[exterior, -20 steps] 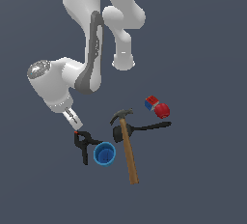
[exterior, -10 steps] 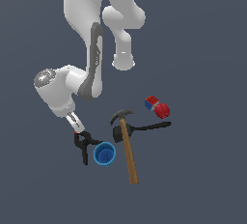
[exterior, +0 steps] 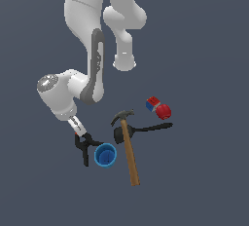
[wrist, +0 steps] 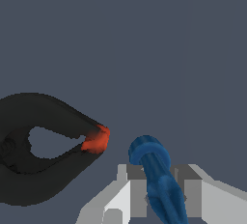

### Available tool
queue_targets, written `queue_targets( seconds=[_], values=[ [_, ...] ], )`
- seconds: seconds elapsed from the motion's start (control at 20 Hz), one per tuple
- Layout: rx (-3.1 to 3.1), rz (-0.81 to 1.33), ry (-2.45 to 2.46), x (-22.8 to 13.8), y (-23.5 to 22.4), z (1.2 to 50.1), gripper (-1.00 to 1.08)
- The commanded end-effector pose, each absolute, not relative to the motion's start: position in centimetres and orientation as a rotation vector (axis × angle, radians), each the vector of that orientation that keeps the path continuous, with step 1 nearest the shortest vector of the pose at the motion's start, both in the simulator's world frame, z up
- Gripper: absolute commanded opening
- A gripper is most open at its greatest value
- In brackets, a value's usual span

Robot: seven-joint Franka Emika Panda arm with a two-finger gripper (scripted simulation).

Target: Pick up a designated object from a clutter of objects.

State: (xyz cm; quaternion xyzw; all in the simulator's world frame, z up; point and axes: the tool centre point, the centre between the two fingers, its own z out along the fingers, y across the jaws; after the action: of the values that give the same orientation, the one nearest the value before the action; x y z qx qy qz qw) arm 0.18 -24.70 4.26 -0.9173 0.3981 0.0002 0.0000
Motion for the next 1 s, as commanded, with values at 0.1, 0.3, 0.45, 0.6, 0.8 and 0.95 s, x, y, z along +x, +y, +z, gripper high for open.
queue_targets(
  seconds=[0.1, 0.3, 0.45, 0.6, 0.8, 0.95],
  values=[
    [-2.882, 0.000, 1.251, 0.2, -24.7, 4.2, -1.00],
    [-2.882, 0.000, 1.251, 0.2, -24.7, 4.2, -1.00],
    [-2.882, 0.000, 1.251, 0.1, -24.7, 4.4, -1.00],
    [-2.881, 0.000, 1.251, -0.1, -24.6, 5.0, -1.00],
    [-2.881, 0.000, 1.251, -0.5, -24.4, 6.4, -1.00],
    [-2.880, 0.000, 1.251, -1.0, -24.1, 8.0, -1.00]
  ],
)
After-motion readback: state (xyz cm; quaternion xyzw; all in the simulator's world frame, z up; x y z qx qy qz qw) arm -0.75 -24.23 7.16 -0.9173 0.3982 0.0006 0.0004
